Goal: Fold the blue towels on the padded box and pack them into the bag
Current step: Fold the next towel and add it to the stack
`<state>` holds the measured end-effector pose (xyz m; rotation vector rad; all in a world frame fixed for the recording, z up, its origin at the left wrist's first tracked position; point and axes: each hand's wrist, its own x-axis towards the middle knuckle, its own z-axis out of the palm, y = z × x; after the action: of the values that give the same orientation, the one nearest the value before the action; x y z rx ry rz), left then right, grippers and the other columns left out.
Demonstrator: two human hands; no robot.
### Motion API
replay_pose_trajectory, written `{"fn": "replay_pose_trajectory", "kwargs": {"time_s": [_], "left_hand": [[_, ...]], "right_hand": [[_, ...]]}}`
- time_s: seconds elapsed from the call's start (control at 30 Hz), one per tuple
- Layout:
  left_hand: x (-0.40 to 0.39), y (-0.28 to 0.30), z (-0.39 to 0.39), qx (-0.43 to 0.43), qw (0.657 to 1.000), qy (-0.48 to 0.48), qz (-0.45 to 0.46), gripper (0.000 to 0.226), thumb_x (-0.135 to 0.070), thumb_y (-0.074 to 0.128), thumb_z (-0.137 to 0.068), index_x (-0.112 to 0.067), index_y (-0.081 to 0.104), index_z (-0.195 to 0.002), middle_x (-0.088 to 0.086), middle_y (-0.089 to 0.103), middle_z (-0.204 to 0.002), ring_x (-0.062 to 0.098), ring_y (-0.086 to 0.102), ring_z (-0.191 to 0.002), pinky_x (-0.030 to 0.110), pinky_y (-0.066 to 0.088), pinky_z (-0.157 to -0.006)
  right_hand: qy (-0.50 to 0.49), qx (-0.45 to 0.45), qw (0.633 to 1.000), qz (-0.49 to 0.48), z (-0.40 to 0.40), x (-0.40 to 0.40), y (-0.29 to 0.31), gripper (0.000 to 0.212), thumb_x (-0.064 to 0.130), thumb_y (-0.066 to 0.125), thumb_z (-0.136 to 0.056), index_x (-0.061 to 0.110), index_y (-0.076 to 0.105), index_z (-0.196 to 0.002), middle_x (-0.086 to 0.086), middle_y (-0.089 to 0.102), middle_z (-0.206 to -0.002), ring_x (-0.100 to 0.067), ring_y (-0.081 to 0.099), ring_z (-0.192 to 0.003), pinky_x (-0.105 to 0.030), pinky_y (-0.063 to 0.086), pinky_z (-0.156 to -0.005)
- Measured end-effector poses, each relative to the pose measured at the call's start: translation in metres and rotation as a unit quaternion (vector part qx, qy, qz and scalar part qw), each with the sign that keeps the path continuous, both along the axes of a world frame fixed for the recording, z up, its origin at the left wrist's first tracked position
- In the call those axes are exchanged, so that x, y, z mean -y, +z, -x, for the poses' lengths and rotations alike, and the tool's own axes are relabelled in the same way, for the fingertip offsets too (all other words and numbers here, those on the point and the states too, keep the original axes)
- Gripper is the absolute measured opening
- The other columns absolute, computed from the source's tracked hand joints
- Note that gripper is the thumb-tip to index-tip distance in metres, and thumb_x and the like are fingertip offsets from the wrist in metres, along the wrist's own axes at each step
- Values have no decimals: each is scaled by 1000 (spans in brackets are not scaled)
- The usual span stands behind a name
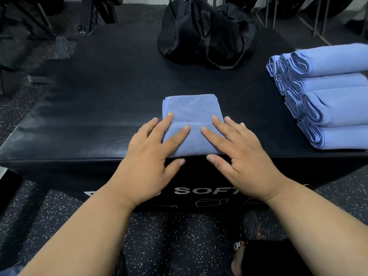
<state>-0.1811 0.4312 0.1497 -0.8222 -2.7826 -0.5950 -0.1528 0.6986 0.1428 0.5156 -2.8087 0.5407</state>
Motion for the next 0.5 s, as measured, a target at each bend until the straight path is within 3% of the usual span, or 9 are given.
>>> {"fn": "replay_pose_trajectory", "kwargs": {"time_s": [0.07,0.2,0.33,0.5], "left_hand": [[-2,4,-2,-12,1000,0,-4,72,-57,55,-95,-38,37,-162,-3,17,-175,32,19,-157,50,22,-128],[-8,10,-3,-48,998,-31,-14,78,-33,85,-83,-33,53,-154,-3,39,-167,35,33,-152,59,32,-121],[-8,1,2,-12,1000,-18,-4,78,-29,87,-82,-33,54,-153,-10,45,-163,31,40,-150,65,35,-118],[-1,6,3,10,996,-18,-88,52,-27,80,-92,-32,64,-141,-14,58,-151,18,47,-145,44,38,-120]], "right_hand": [[4,-15,1000,12,-1,2,4,60,56,44,-104,40,35,-162,6,18,-175,-24,18,-161,-54,14,-130],[29,-37,999,5,-2,2,8,63,54,51,-102,35,39,-161,5,25,-173,-24,23,-160,-52,14,-130],[32,-8,999,-9,0,-3,1,67,53,54,-99,35,38,-162,9,29,-171,-22,21,-161,-53,15,-130],[14,13,998,61,2,-6,8,64,38,70,-96,33,48,-156,15,42,-164,-12,29,-157,-46,23,-130]]}}
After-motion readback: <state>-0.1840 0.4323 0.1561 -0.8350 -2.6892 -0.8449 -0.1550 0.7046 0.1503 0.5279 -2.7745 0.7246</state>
